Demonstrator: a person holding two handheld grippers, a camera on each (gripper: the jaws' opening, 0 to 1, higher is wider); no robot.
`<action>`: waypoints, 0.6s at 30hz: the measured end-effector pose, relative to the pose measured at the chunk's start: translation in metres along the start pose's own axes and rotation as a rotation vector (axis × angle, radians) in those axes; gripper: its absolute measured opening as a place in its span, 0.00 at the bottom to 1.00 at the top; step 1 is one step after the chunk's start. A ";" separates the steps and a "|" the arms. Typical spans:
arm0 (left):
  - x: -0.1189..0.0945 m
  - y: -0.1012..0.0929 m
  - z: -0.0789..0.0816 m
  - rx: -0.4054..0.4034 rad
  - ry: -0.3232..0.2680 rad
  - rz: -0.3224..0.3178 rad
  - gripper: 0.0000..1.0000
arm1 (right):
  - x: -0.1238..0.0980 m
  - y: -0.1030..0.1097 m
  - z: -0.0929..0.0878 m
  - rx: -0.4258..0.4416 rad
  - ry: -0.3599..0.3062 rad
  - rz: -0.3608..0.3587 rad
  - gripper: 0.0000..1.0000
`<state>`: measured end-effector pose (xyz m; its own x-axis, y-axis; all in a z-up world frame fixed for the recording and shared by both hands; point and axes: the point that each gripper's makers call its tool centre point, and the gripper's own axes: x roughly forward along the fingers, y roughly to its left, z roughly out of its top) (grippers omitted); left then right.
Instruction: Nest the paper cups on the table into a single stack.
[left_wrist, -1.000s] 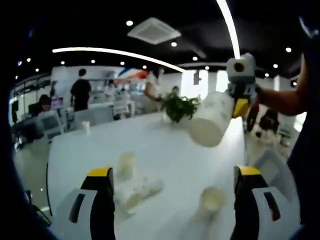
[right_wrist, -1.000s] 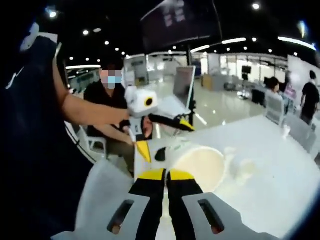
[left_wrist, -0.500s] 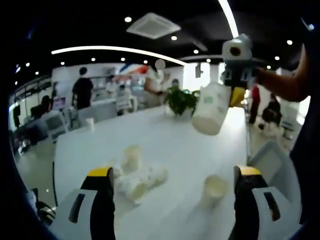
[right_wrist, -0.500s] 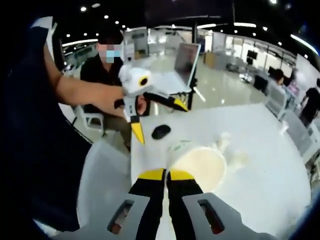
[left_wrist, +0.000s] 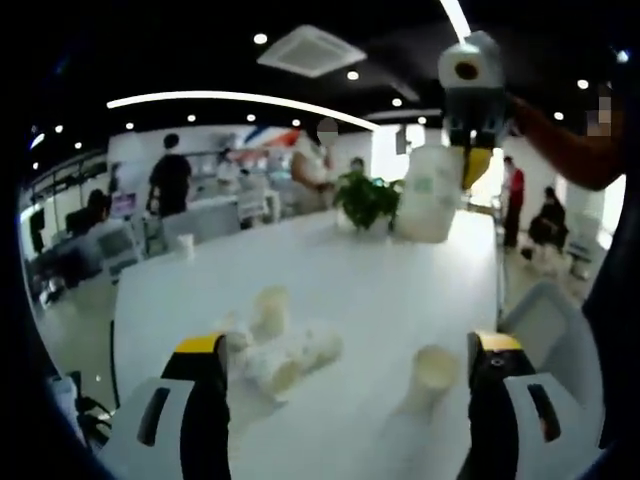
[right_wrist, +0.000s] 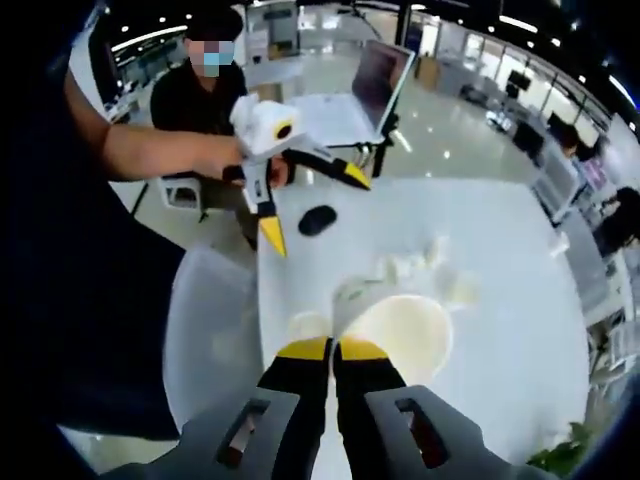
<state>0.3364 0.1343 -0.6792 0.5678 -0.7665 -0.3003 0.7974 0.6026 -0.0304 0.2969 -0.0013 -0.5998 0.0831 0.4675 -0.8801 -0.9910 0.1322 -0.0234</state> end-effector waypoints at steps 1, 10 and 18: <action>0.000 0.001 -0.001 -0.001 0.002 0.001 0.99 | 0.001 0.001 -0.001 -0.008 0.022 0.003 0.00; -0.002 0.002 -0.005 0.000 0.015 0.003 0.99 | 0.008 0.005 -0.002 -0.067 0.169 -0.008 0.00; -0.005 0.004 -0.010 -0.004 0.026 0.009 0.99 | 0.017 0.010 -0.002 -0.087 0.278 0.017 0.00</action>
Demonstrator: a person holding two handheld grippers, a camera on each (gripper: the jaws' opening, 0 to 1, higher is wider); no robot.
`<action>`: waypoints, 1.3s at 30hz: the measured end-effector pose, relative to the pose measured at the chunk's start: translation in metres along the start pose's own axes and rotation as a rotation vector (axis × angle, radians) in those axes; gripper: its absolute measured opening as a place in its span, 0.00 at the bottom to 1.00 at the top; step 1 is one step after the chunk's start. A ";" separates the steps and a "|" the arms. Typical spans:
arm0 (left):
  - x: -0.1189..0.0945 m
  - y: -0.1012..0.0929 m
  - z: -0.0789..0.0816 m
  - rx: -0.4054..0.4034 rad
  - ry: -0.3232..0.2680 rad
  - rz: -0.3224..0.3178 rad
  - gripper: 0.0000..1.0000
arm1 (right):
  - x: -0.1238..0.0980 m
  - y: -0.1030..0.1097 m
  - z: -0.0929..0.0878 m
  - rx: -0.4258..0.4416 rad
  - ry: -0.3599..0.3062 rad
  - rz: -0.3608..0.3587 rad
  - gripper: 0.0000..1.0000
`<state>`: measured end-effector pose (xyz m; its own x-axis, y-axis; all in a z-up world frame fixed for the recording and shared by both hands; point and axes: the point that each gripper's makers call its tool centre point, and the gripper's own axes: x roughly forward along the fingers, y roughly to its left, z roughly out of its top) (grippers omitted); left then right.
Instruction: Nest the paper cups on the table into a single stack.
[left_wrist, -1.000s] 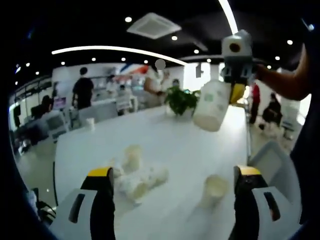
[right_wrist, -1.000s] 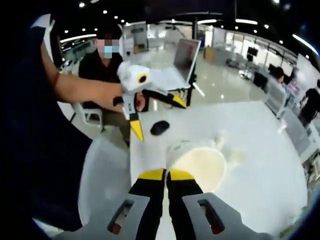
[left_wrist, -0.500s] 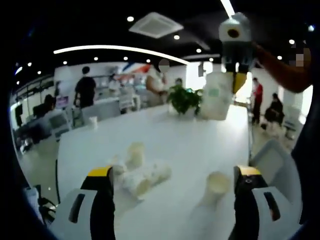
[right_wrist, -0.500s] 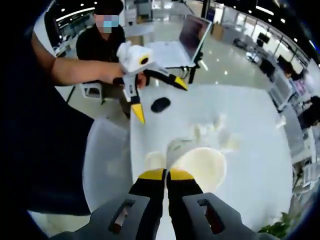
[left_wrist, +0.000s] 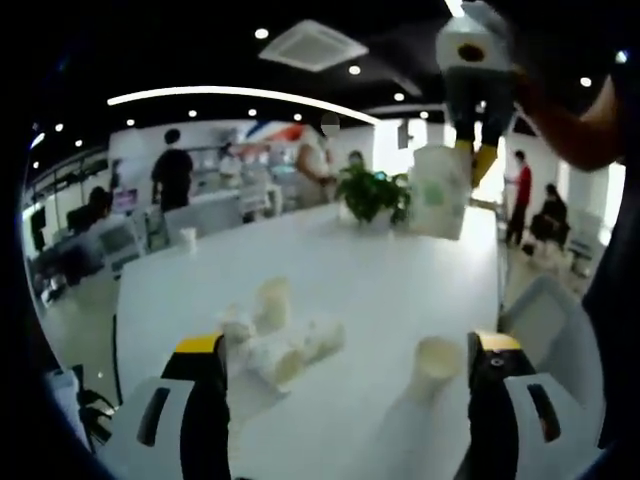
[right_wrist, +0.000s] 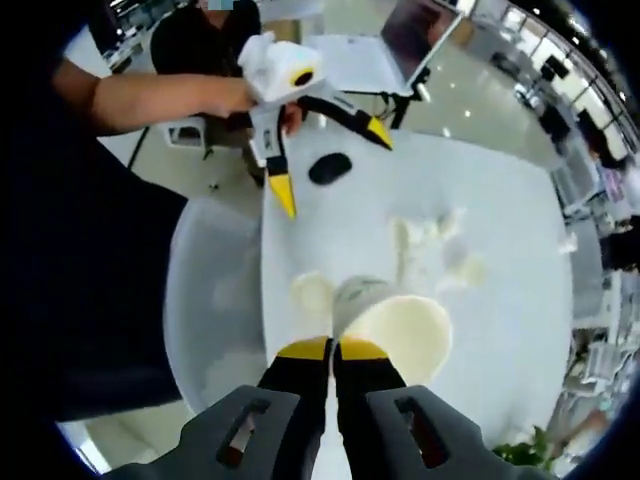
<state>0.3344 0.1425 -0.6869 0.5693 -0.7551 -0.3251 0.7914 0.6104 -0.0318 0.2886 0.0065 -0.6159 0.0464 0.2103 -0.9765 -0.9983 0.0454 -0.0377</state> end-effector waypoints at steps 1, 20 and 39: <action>0.000 0.000 0.000 0.001 0.001 0.001 0.99 | 0.002 0.000 -0.001 0.000 0.016 0.002 0.00; -0.005 0.007 -0.014 -0.013 0.049 0.030 0.99 | 0.019 0.002 0.001 -0.023 0.122 -0.012 0.00; -0.007 0.006 -0.018 -0.025 0.056 0.038 0.99 | 0.035 0.013 -0.003 -0.002 0.135 0.009 0.00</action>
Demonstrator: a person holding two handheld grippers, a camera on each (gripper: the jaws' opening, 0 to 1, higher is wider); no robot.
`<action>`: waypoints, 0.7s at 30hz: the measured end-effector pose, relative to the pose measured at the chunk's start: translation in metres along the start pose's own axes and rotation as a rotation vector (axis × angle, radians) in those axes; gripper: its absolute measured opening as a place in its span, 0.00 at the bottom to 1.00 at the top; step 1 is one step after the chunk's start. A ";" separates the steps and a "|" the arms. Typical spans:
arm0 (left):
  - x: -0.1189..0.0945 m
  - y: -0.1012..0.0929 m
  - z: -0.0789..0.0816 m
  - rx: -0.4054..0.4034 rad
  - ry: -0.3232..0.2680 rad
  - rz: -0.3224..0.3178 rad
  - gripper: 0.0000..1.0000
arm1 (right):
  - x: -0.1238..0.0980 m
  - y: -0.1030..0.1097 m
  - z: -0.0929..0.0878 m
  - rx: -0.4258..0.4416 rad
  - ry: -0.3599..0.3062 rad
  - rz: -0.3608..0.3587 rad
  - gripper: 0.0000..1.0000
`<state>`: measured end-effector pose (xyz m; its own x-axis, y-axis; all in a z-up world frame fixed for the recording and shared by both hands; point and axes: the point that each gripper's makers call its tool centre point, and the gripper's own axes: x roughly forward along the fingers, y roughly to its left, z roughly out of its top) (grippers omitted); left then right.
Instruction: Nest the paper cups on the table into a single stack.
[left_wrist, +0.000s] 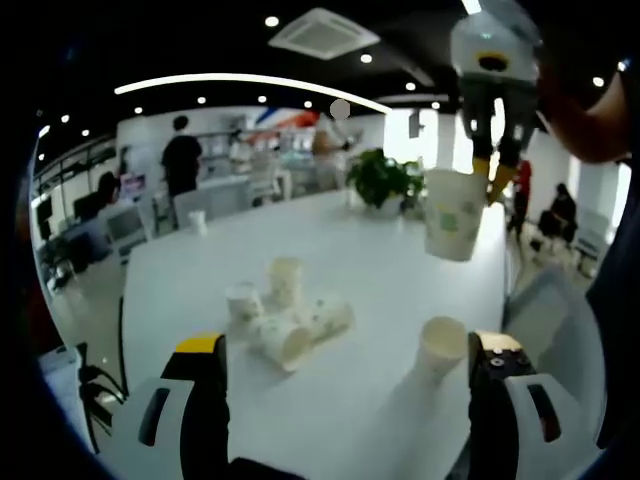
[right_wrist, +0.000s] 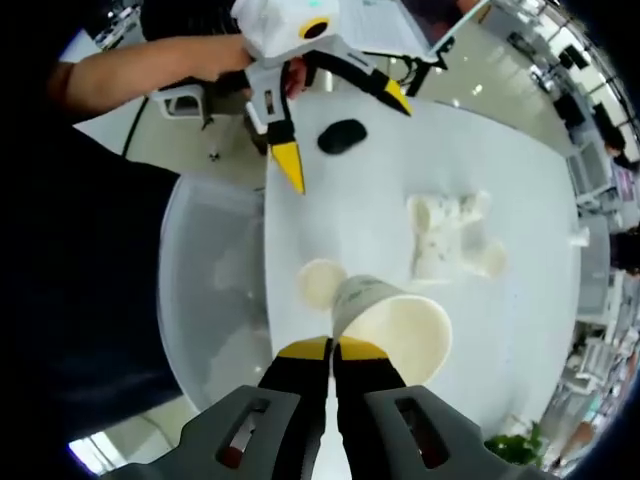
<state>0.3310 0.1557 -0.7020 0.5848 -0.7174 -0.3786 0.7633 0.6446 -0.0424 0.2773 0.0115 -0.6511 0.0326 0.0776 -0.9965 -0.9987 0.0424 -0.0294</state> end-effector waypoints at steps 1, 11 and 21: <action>0.000 0.000 0.000 0.000 0.000 0.000 0.99 | 0.002 0.001 0.000 0.002 0.001 0.005 0.00; -0.002 -0.002 -0.003 -0.009 0.009 0.001 0.99 | 0.013 0.009 -0.003 0.018 0.001 0.026 0.00; -0.006 -0.002 -0.005 -0.031 0.004 0.012 0.99 | 0.031 0.014 -0.002 0.043 0.005 0.039 0.00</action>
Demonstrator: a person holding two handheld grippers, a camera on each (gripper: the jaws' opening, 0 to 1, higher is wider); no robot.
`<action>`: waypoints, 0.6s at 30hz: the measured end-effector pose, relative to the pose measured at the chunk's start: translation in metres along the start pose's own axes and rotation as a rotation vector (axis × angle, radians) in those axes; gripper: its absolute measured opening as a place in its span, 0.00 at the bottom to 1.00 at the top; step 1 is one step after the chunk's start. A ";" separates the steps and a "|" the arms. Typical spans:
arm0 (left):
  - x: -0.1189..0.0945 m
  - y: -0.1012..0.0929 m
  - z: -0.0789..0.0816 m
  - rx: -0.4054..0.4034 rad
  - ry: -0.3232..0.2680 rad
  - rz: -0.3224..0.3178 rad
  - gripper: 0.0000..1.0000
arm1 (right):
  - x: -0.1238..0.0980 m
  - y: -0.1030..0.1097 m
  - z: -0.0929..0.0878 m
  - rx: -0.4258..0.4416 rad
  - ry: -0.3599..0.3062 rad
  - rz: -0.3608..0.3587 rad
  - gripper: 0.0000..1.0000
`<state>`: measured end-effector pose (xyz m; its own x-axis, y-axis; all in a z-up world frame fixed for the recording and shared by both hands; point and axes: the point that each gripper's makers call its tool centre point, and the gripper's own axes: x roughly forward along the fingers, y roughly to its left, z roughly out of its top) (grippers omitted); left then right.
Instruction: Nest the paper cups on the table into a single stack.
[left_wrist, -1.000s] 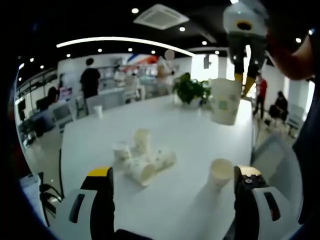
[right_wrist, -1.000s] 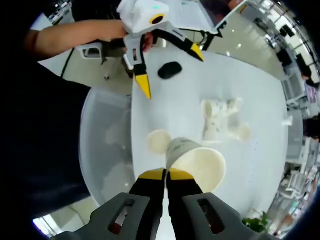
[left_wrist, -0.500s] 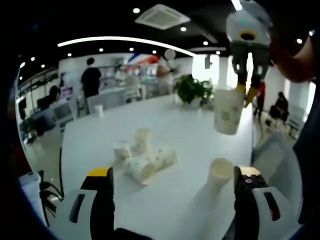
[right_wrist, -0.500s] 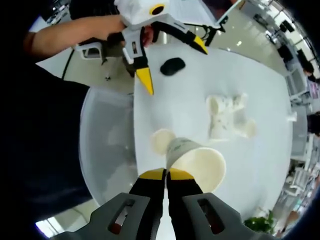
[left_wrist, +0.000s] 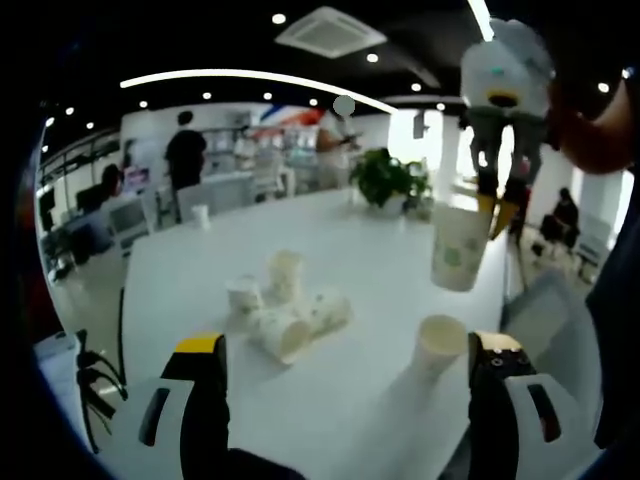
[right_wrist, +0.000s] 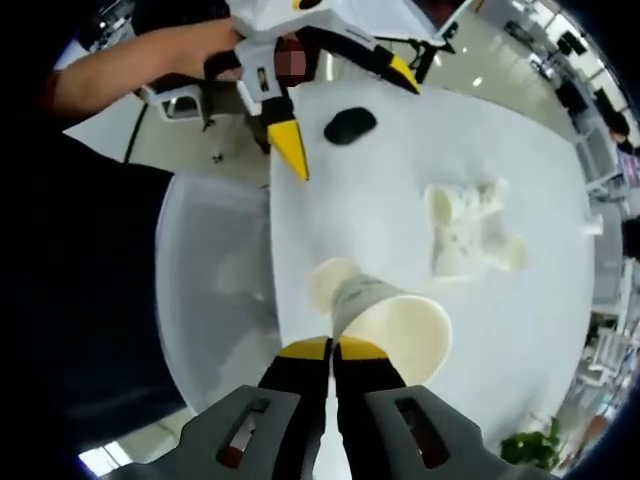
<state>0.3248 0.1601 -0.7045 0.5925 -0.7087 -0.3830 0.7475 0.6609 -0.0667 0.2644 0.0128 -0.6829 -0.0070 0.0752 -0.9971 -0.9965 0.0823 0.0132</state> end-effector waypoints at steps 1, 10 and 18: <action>-0.001 0.000 0.000 -0.001 0.001 0.001 0.99 | 0.001 0.000 0.000 0.001 0.001 0.001 0.00; -0.005 -0.001 -0.001 -0.004 -0.003 0.009 0.99 | 0.018 0.003 -0.003 0.006 0.021 0.011 0.00; -0.003 -0.008 -0.004 -0.009 0.002 0.001 0.99 | 0.032 0.010 -0.005 0.023 0.026 0.030 0.00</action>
<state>0.3157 0.1574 -0.7067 0.5923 -0.7079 -0.3847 0.7445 0.6635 -0.0746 0.2539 0.0114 -0.7145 -0.0391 0.0518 -0.9979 -0.9937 0.1028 0.0443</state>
